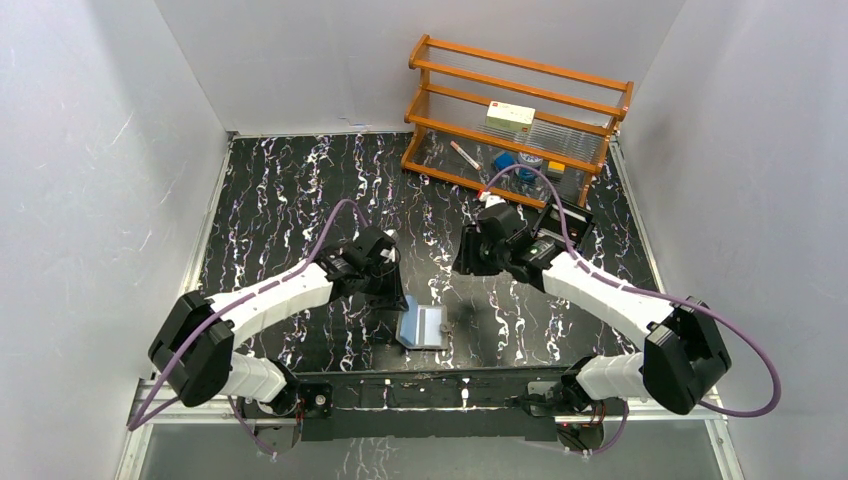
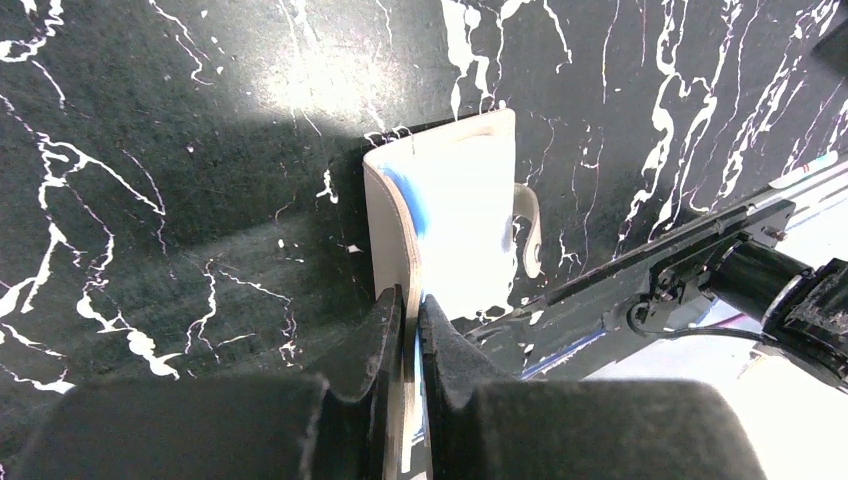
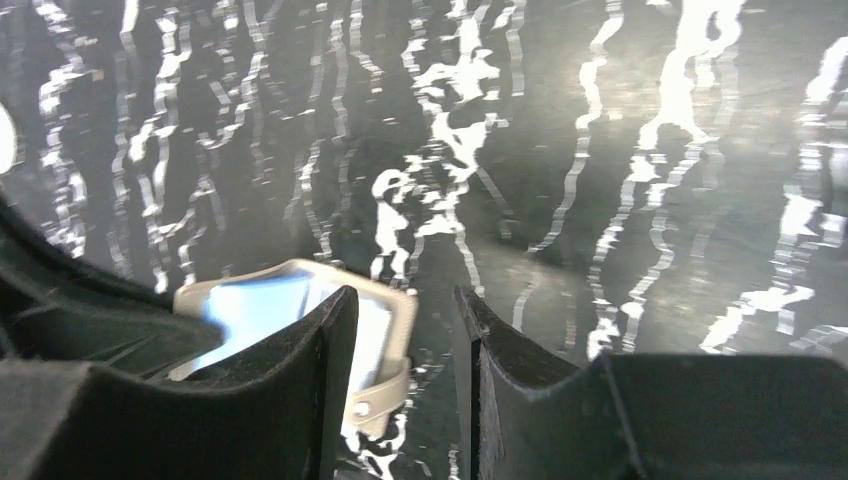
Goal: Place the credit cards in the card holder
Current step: Turn over the card slot in the card holder, then move the storage box to the center of the board.
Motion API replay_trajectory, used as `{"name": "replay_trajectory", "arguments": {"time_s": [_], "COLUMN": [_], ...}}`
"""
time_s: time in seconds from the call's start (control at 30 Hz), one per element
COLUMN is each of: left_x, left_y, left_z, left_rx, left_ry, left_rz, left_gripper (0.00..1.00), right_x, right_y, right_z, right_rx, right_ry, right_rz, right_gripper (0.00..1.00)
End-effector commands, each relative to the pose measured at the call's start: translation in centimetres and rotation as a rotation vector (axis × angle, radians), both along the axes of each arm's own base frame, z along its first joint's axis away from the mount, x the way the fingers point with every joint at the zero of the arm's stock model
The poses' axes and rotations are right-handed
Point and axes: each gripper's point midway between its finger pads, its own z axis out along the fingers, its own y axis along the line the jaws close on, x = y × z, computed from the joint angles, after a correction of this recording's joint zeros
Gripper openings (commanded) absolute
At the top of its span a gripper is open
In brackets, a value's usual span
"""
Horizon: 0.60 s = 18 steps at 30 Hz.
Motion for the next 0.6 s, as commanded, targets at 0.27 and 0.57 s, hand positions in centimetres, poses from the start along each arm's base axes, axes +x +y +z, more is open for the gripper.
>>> {"name": "replay_trajectory", "arguments": {"time_s": [0.27, 0.57], "left_x": [-1.2, -1.4], "left_y": [-2.6, -1.6], "left_z": [0.2, -1.1], "left_rx": [-0.233, -0.292], "left_ry": [0.010, 0.015], "left_rz": [-0.045, -0.037], "left_gripper": [0.01, 0.03], "right_x": [7.8, 10.7], "right_y": [-8.4, -12.9], "right_z": [5.2, 4.8], "right_rx": [-0.401, -0.600], "right_ry": [-0.306, -0.379], "right_rz": [0.035, 0.127], "right_gripper": [0.45, 0.48]}}
